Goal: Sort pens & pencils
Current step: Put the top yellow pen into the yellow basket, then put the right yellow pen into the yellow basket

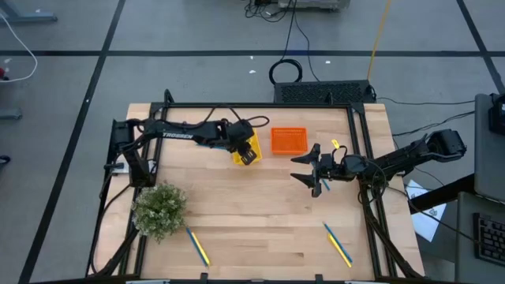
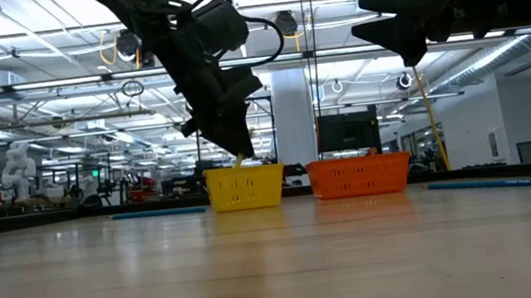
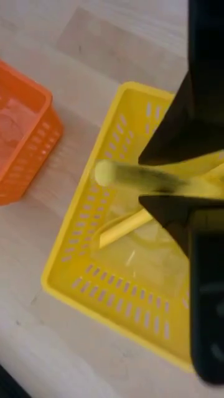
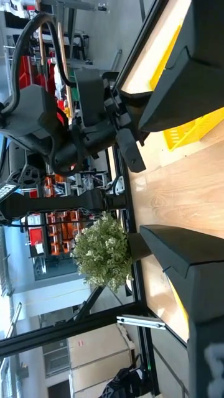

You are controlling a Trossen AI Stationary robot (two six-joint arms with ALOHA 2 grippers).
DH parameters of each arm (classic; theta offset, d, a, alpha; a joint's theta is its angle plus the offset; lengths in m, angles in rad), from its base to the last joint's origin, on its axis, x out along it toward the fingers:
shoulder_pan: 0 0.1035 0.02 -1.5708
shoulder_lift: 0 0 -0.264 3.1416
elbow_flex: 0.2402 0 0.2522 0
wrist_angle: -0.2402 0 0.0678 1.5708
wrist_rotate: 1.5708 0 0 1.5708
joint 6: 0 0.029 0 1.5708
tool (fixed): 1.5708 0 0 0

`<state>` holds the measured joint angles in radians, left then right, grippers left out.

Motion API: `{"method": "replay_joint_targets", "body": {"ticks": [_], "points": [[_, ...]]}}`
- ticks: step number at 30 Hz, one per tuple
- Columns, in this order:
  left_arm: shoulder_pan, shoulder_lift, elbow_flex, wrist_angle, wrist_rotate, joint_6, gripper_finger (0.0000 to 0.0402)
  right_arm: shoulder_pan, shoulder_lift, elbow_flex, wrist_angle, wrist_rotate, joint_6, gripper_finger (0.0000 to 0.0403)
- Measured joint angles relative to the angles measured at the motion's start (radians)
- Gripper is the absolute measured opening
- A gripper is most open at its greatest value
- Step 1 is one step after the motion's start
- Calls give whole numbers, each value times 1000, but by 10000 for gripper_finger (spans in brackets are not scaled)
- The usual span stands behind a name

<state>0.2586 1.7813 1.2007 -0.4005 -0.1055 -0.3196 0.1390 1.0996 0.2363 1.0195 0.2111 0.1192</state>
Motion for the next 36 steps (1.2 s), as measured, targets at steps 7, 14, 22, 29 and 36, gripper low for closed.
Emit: {"method": "replay_joint_targets", "body": {"ticks": [7,14,22,29,36], "points": [[3,-7,0,-8,2,20,167,0,0,0,0,0,0,247],[29,-190,-1,-84,18,38,183,0,0,0,-15,0,0,247],[-127,-514,-155,125,-113,116,183,0,0,0,-29,0,-2,247],[-306,-772,-545,569,-183,203,184,0,0,0,-29,0,-11,247],[-388,-888,-891,1037,-184,301,184,0,0,0,10,0,-67,247]]}}
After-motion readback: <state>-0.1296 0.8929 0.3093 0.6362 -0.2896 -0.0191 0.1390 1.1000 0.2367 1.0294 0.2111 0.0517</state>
